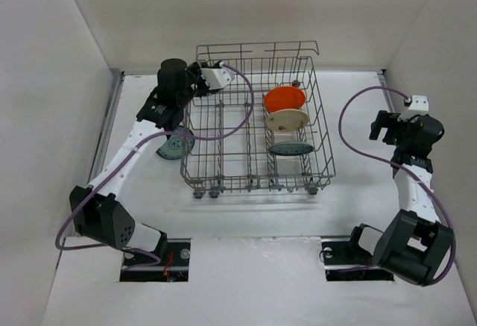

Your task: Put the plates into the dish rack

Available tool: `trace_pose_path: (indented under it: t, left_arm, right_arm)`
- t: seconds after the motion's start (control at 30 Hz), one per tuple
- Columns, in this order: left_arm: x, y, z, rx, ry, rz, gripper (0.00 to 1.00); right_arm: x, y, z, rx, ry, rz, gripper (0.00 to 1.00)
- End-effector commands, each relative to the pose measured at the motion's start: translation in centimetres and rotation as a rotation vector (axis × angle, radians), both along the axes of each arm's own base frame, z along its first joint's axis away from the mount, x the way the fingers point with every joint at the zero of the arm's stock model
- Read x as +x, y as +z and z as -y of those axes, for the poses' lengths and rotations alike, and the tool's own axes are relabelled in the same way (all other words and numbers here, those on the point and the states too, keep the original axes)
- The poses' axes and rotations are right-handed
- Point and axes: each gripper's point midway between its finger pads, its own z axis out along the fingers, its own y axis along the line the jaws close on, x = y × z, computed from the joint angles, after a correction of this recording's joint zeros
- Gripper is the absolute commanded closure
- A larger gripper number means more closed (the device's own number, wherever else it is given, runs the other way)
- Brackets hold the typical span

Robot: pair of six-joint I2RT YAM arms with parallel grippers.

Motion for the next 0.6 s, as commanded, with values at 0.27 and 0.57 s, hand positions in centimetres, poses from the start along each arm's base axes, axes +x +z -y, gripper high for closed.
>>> trace_pose_path:
  t: [0.27, 0.57]
  left_arm:
    - [-1.7, 4.3, 5.3, -0.082, -0.18, 0.112, 1.0]
    - [-3.2, -0.1, 8.1, -0.073, -0.352, 0.048, 1.0]
  right_arm:
    - [0.4, 1.9, 0.1, -0.027, 0.001, 0.065, 0.0]
    - [0.5, 1.9, 0.2, -0.026, -0.003, 0.063, 0.0]
